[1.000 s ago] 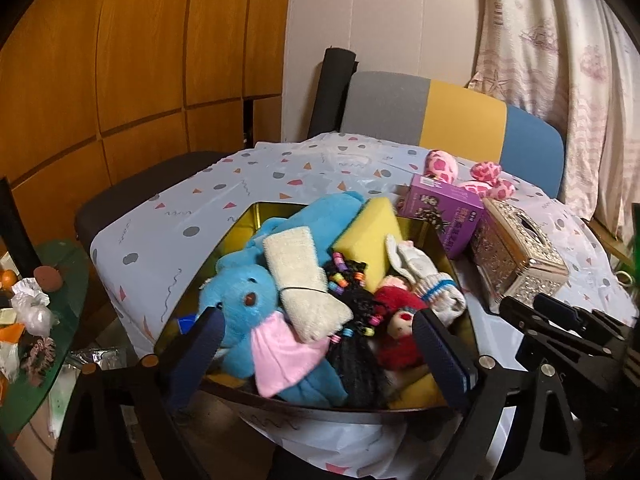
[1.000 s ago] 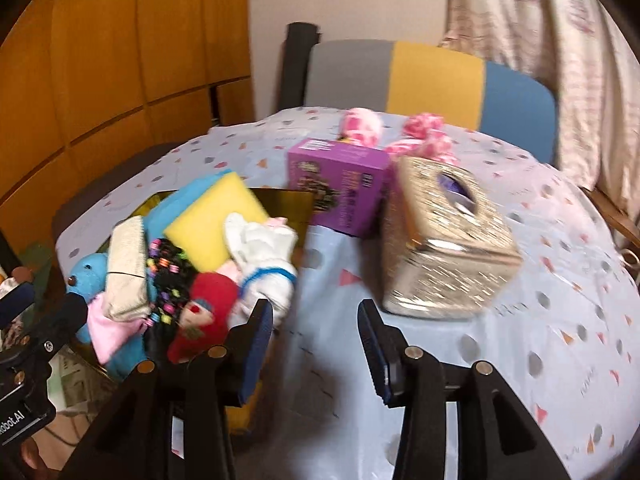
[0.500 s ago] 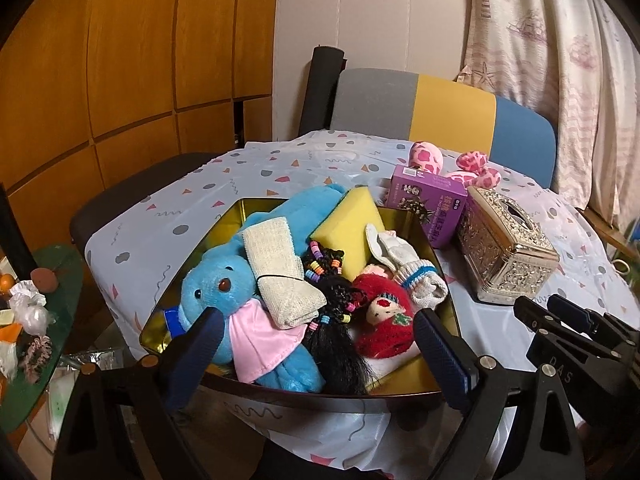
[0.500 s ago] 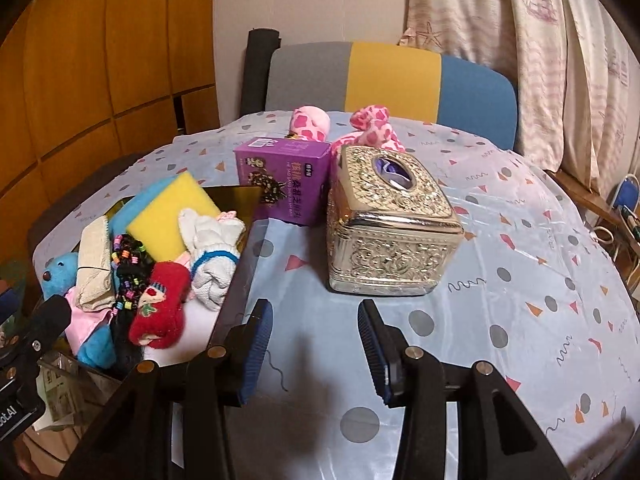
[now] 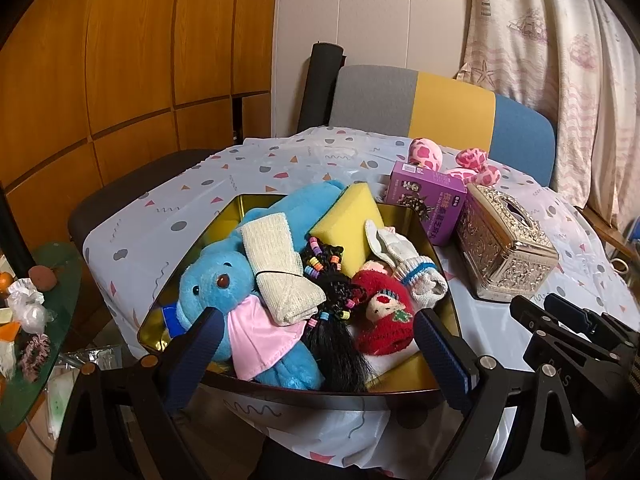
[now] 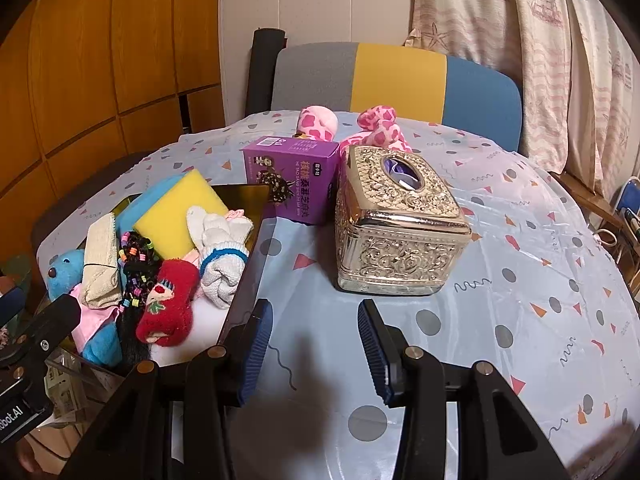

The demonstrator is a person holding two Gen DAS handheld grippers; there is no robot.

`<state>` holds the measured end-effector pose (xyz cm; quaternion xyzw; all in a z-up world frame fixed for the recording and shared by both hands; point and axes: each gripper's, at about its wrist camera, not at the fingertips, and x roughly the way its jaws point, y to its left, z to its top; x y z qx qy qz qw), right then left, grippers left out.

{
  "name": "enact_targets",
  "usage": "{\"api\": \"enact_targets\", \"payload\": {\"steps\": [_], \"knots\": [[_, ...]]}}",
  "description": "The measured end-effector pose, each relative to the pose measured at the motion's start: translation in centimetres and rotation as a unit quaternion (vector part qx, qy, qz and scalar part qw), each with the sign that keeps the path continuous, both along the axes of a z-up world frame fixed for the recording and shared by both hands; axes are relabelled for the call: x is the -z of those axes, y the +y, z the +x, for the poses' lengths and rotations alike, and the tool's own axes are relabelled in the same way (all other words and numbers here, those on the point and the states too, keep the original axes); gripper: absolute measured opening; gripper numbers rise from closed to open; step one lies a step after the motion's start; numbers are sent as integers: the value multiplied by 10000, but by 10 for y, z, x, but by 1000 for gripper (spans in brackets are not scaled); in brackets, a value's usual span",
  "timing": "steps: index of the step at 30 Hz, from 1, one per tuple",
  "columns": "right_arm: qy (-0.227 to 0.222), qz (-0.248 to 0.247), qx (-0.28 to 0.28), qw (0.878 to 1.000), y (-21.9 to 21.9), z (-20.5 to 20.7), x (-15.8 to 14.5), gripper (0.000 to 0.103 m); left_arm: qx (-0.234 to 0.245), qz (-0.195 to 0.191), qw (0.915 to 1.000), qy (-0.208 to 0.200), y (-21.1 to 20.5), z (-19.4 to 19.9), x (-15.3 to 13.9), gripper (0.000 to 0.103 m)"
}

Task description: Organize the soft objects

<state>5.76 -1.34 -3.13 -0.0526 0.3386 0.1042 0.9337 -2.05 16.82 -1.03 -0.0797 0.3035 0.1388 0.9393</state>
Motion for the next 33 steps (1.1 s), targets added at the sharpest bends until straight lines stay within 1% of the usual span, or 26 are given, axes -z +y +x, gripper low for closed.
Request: {"api": "enact_targets", "payload": {"steps": [33], "knots": [[59,43,21,10000,-1,-1,2,45,-6,-30,10000,36,0,-2,2,96]]}}
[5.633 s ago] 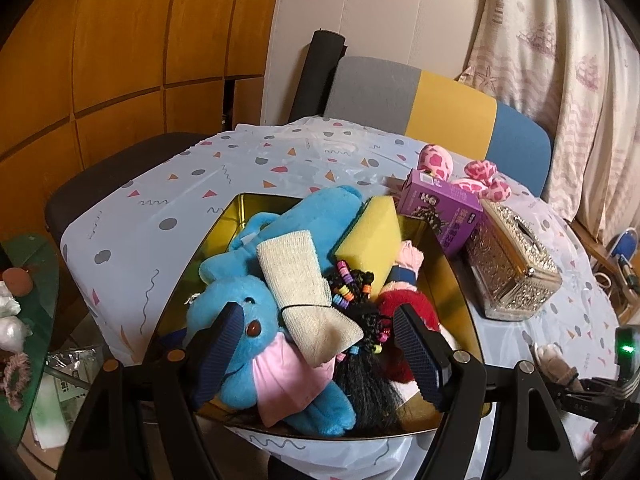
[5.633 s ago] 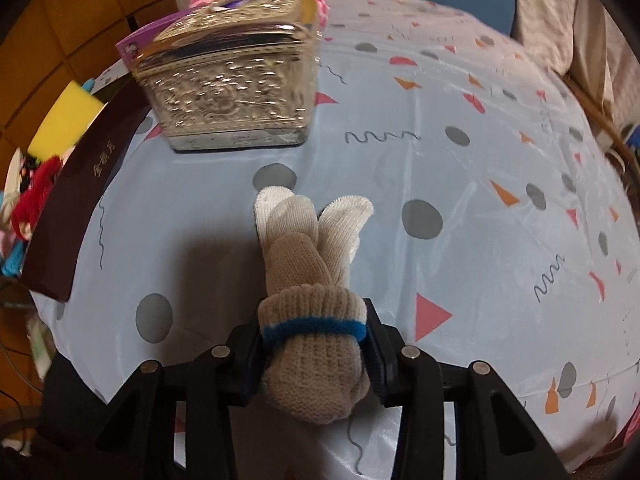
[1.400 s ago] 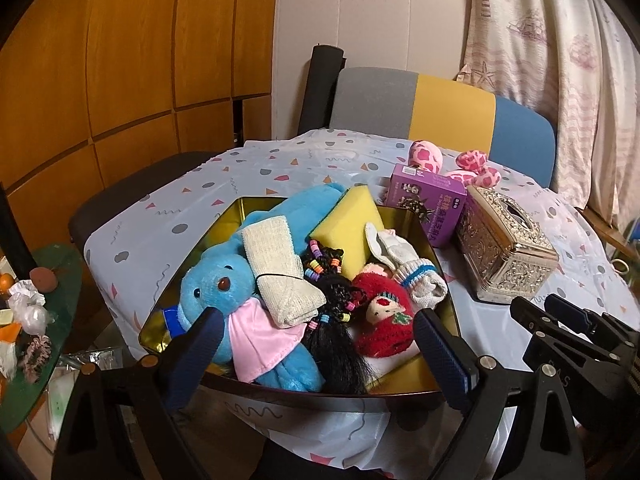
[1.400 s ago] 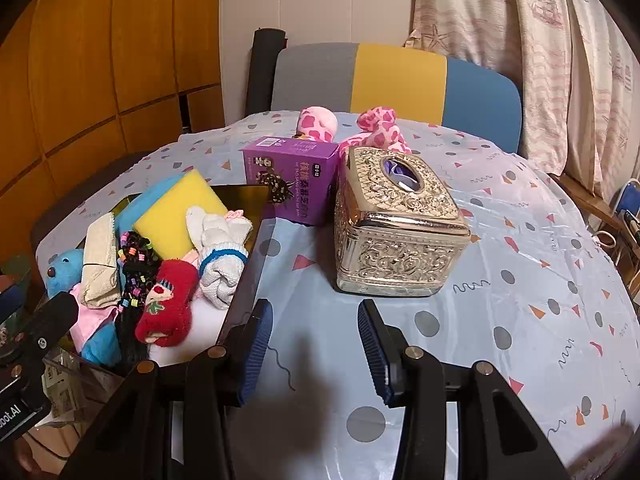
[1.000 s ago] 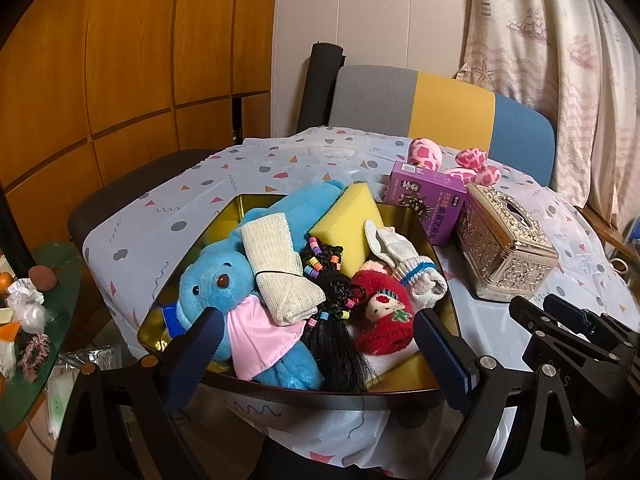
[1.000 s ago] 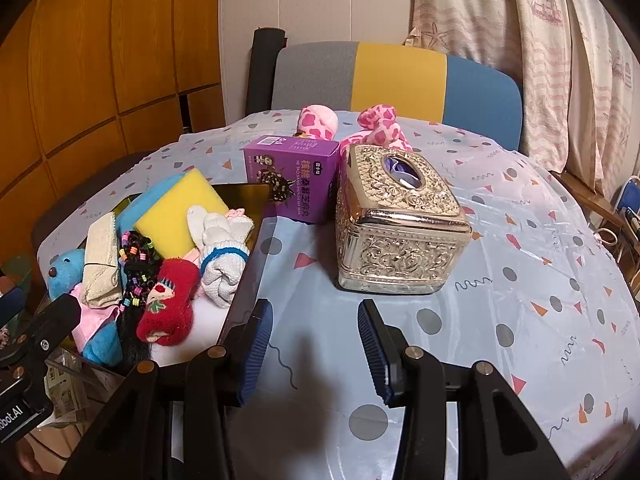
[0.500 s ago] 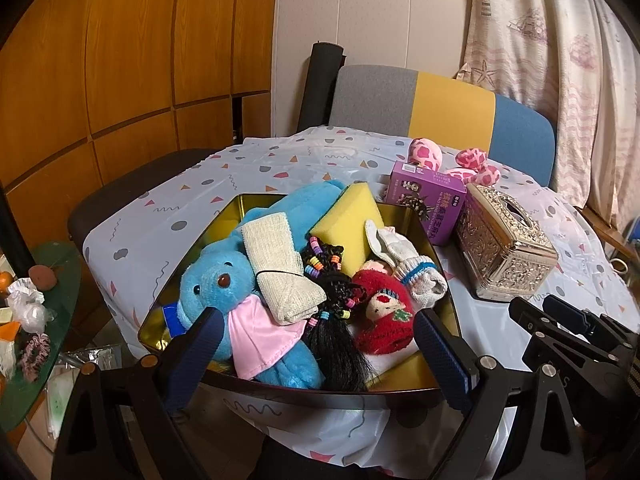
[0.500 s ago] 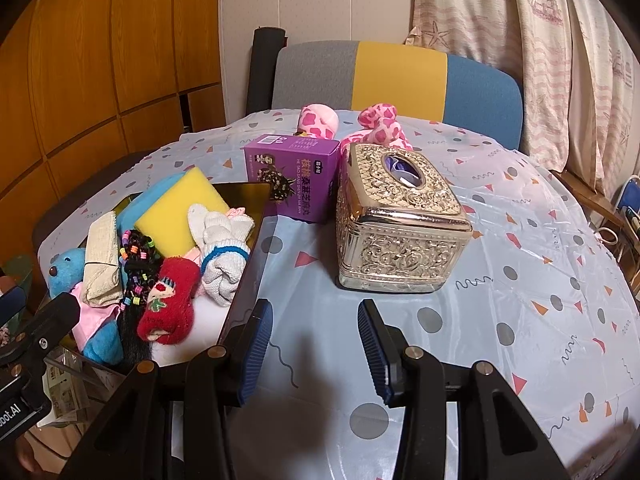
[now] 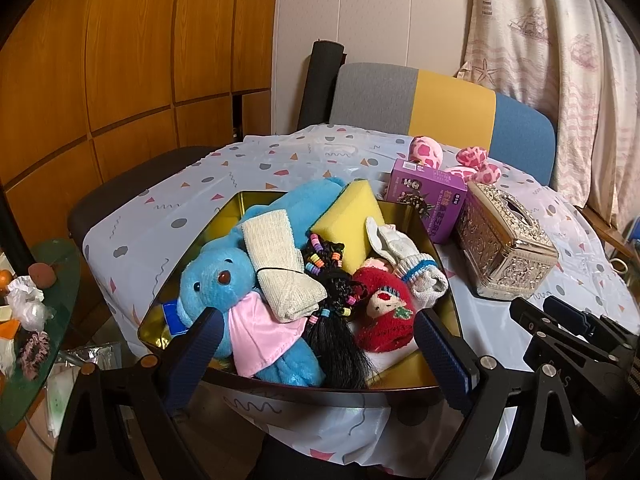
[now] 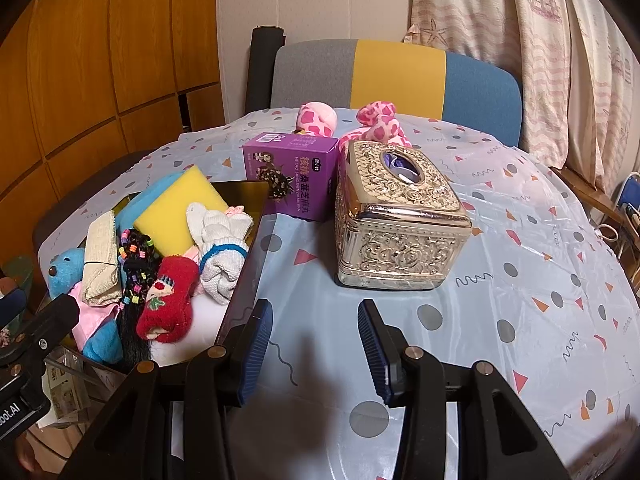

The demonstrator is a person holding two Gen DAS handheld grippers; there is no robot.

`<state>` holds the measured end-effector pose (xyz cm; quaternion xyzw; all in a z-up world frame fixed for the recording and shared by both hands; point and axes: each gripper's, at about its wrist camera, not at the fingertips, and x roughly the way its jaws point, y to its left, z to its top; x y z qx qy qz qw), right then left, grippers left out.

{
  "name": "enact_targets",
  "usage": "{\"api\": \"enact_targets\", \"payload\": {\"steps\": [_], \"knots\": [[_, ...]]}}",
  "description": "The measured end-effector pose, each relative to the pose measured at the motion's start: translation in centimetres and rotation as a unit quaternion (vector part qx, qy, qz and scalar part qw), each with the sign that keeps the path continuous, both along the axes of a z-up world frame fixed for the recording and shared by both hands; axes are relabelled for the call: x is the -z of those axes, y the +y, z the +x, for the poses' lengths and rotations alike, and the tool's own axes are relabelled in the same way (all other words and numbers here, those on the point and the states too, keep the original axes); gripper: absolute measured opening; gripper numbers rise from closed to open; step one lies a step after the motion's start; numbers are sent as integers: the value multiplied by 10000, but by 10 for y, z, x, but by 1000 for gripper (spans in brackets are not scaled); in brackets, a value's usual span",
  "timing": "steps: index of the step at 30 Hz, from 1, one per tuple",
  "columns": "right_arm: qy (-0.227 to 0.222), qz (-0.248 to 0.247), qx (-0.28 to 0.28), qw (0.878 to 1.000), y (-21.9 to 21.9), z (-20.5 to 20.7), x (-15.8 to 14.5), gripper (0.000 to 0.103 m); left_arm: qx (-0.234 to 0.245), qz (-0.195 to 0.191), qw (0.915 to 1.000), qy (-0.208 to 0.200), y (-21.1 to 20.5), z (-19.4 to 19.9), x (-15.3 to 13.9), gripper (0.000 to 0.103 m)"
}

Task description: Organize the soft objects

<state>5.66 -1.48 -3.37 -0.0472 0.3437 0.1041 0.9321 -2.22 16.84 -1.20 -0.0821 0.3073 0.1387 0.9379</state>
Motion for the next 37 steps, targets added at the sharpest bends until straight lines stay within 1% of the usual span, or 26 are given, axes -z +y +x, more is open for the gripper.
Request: {"api": "enact_targets", "payload": {"steps": [10,13,22,26,29,31,32,35,37], "knots": [[11,8,-4,10000,0,0,0,45,-2,-1,10000,-13,0,-1,0,98],[14,6,-1,10000,-1,0,0,45,7,-5,10000,-16,0,-1,0,101],[24,-2,20,10000,-2,-1,2,45,-43,-50,10000,6,3,-1,-2,103],[67,-13,42,10000,-3,-1,4,45,-85,-13,10000,44,2,-1,-4,103],[99,-15,54,9999,-4,0,5,45,-17,-14,9999,114,0,3,-6,103],[122,-19,66,9999,-4,1,6,45,71,129,9997,186,-4,6,-5,103],[129,-18,68,9999,-5,1,7,45,83,192,9996,163,-6,5,-3,102],[145,3,127,9998,-9,3,8,45,95,105,9998,135,-3,2,1,103],[229,91,216,9995,-16,8,11,45,26,185,9997,152,-2,3,0,103]]}}
